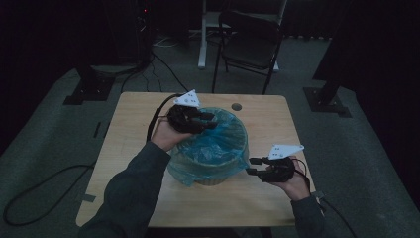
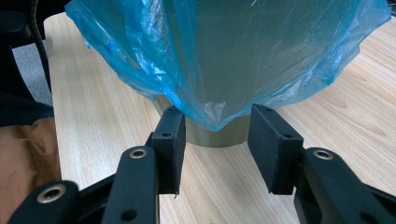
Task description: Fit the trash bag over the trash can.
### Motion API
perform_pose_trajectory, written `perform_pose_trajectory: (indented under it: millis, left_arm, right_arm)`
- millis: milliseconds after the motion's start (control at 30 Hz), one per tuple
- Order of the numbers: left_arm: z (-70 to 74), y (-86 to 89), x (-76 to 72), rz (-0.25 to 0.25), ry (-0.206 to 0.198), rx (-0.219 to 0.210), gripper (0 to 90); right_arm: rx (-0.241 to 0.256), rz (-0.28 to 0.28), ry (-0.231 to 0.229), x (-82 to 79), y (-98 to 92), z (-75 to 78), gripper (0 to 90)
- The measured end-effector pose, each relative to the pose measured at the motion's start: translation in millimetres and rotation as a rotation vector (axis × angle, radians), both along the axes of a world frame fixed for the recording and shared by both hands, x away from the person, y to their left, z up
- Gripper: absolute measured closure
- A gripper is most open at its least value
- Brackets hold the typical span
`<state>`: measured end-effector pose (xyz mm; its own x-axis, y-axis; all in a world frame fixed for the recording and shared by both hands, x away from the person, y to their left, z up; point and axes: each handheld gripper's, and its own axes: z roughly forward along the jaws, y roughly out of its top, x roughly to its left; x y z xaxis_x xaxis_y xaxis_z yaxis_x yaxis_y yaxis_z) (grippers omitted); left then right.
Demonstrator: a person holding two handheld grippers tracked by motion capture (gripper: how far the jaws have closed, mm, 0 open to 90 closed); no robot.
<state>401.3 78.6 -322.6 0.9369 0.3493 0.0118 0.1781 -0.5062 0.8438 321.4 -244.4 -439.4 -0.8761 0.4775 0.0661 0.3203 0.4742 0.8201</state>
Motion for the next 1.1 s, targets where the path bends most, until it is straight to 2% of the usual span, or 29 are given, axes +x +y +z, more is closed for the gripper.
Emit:
perform_pose_trajectory:
  millis: [67,167,200,233,400,433,633,833,867,1033,1100]
  left_arm:
    - [-1.5,-6.9,2.9,-0.015,0.009,0.035,62.7]
    - [-3.7,-12.4,4.2,-0.038,0.001,0.082,62.8]
    - [-3.7,-12.4,4.2,-0.038,0.001,0.082,62.8]
    - [-4.8,-14.2,3.9,-0.042,-0.007,0.106,62.8]
    - [-6.8,-15.3,4.9,-0.040,-0.008,0.147,63.8]
    - [-7.8,-16.8,5.0,-0.054,-0.011,0.180,63.8]
    - [-14.4,-21.9,5.0,-0.079,0.000,0.274,64.3]
    - [-18.2,-27.2,9.9,-0.057,0.004,0.320,66.1]
    - [-19.1,-31.5,10.5,-0.054,0.001,0.345,66.1]
    - [-14.4,-38.9,9.1,-0.067,-0.020,0.333,66.3]
    - [-11.8,-43.2,9.6,-0.072,-0.026,0.345,66.3]
  right_arm:
    - [-0.002,0.000,0.003,0.0,-0.2,-0.5,56.3]
    - [-0.001,0.001,0.004,0.0,-0.3,-0.6,56.3]
    - [-0.001,0.001,0.004,0.0,-0.3,-0.6,56.3]
    - [0.000,0.001,0.005,-0.1,-0.5,-0.5,56.3]
    - [0.003,0.001,0.004,0.0,-1.1,-0.7,56.3]
    - [0.002,0.002,0.003,0.1,-1.1,-0.6,56.3]
    - [0.005,0.002,0.007,0.2,-1.4,-0.7,55.9]
    - [0.000,0.005,0.011,0.4,-0.4,-1.5,55.8]
    - [0.001,0.005,0.011,0.3,-0.5,-1.5,55.8]
    - [0.005,0.002,0.012,0.5,-1.9,-1.7,55.8]
    - [0.006,0.001,0.012,0.5,-2.3,-1.9,55.7]
